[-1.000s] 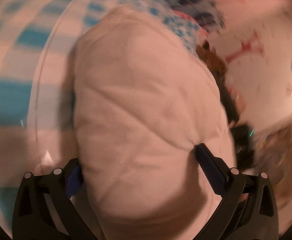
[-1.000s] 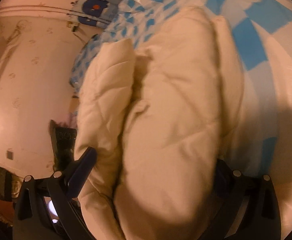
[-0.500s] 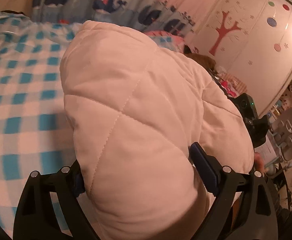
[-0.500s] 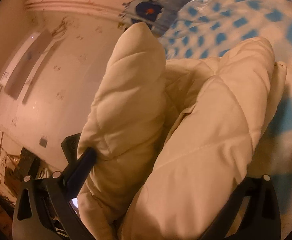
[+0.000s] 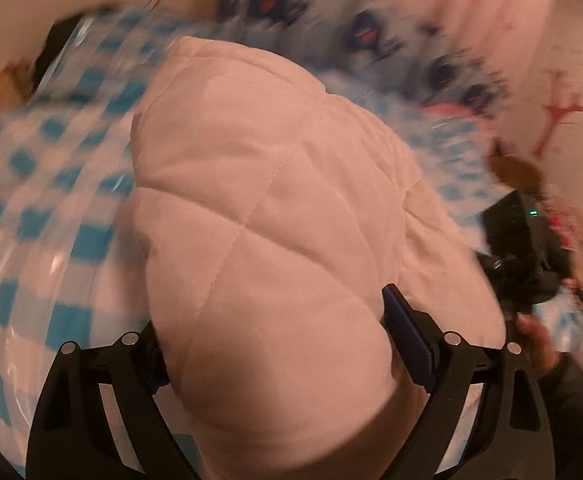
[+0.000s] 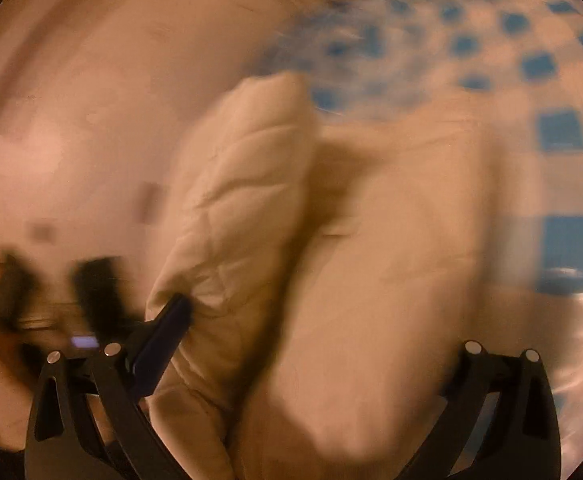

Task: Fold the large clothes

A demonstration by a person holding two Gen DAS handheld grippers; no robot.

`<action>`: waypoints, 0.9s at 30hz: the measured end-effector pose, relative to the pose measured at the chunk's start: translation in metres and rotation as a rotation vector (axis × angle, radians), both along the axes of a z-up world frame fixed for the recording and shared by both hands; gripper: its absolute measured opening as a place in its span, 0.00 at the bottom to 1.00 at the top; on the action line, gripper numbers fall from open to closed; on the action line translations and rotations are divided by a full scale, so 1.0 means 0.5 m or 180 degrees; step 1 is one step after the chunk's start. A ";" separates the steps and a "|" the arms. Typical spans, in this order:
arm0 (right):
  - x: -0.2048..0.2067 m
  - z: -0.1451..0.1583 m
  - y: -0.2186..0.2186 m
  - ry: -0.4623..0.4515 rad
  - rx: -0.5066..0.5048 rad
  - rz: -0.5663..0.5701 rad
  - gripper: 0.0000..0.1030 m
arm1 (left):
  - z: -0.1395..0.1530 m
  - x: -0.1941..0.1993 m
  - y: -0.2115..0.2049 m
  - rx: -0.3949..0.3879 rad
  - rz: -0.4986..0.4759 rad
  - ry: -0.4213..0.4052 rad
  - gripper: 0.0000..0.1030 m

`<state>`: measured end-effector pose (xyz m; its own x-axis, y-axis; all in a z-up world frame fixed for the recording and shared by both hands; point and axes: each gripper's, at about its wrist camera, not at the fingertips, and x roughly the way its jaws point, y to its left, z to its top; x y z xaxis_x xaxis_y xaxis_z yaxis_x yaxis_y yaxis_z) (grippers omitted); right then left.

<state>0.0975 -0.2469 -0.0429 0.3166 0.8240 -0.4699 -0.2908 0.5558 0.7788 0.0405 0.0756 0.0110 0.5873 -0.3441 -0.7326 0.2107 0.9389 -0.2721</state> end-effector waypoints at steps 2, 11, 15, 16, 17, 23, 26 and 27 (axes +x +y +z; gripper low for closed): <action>0.019 -0.075 0.006 0.0269 -0.0528 -0.0063 0.94 | -0.068 0.018 0.031 -0.0121 0.0135 0.0163 0.89; -0.026 0.169 -0.006 -0.0644 -0.0211 -0.0339 0.94 | -0.039 -0.031 0.049 -0.0195 0.0319 -0.0336 0.90; 0.074 0.233 0.146 -0.0592 0.0120 0.0039 0.94 | 0.020 -0.093 0.040 -0.0031 0.0564 -0.0842 0.90; 0.101 0.219 0.190 -0.0528 0.0122 0.0065 0.94 | 0.029 -0.103 0.042 -0.0058 0.0555 -0.0931 0.90; 0.122 0.198 0.212 -0.0462 0.0068 0.0051 0.94 | 0.028 -0.102 0.043 -0.0083 0.0508 -0.0910 0.90; 0.147 -0.034 0.166 -0.0234 -0.0100 -0.0456 0.76 | -0.038 -0.064 0.072 -0.0609 0.0269 -0.0278 0.90; 0.129 -0.043 0.130 -0.0224 -0.0162 -0.0512 0.74 | -0.022 -0.076 0.062 -0.0559 0.0269 -0.0428 0.90; 0.128 -0.031 0.128 -0.0228 -0.0239 -0.0493 0.74 | -0.014 -0.077 0.059 -0.0514 0.0300 -0.0498 0.90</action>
<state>0.1614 -0.1831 -0.0585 0.4718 0.7263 -0.4999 -0.2505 0.6540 0.7138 0.0018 0.1048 0.0041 0.7244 -0.3876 -0.5700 0.1754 0.9034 -0.3913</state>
